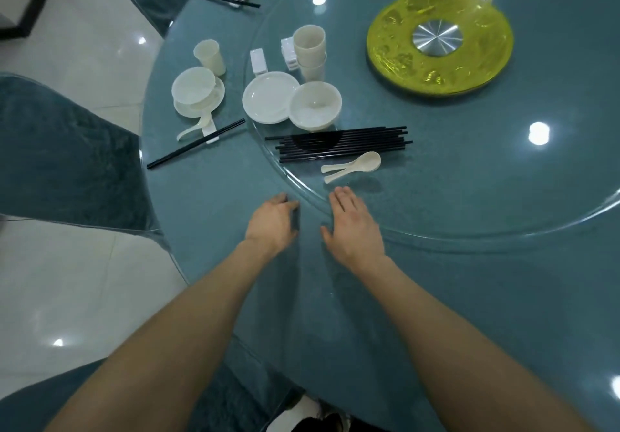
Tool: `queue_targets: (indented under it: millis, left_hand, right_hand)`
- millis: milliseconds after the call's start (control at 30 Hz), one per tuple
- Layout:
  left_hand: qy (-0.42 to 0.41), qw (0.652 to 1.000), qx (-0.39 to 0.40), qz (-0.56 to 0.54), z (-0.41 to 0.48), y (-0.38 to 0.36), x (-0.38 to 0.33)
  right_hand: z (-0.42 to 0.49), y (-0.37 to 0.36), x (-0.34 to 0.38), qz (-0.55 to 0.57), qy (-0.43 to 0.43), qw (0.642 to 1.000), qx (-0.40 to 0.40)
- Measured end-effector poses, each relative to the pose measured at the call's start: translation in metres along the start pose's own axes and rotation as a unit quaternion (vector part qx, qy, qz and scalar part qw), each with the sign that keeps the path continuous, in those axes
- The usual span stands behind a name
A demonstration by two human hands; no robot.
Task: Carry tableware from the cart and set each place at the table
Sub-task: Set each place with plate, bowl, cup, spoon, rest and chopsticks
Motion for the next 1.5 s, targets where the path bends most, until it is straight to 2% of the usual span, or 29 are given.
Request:
queue_targets:
  millis: [300,733,900,1000,1233,1367,1500]
  left_hand:
    - [-0.022,0.998,0.030,0.060,0.002,-0.004,0.006]
    - [-0.052,0.993,0.027,0.099,0.003,-0.006,0.002]
    - [-0.063,0.994,0.033,0.085,-0.001,-0.003,0.004]
    - [-0.031,0.998,0.054,0.013,0.002,0.004,0.009]
    - [0.059,0.989,0.010,-0.132,0.036,0.034,0.036]
    - [0.032,0.992,0.003,-0.124,0.054,0.046,0.029]
    - [-0.026,0.997,0.022,-0.069,0.067,0.040,0.023]
  right_hand:
    - [-0.014,-0.001,-0.006,-0.026,-0.018,0.999,-0.023]
    - [-0.057,0.021,-0.045,-0.047,-0.096,0.986,-0.129]
    - [-0.055,0.043,-0.032,-0.044,-0.062,0.977,-0.199]
    - [-0.044,0.050,-0.018,-0.009,-0.025,0.975,-0.222]
    - [-0.020,0.050,-0.012,0.050,0.012,0.979,-0.199]
    - [-0.016,0.046,-0.017,0.086,-0.018,0.981,-0.175]
    - [-0.013,0.046,-0.023,0.081,-0.036,0.983,-0.160]
Point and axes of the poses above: each hand's wrist, its own z-axis towards the middle knuckle, its own y-axis out of the back of the hand, x = y × z, the point moved 6 cm from there along z, towards the middle knuckle, and after that the axes turned 10 degrees about y, right-handed, at the moved point
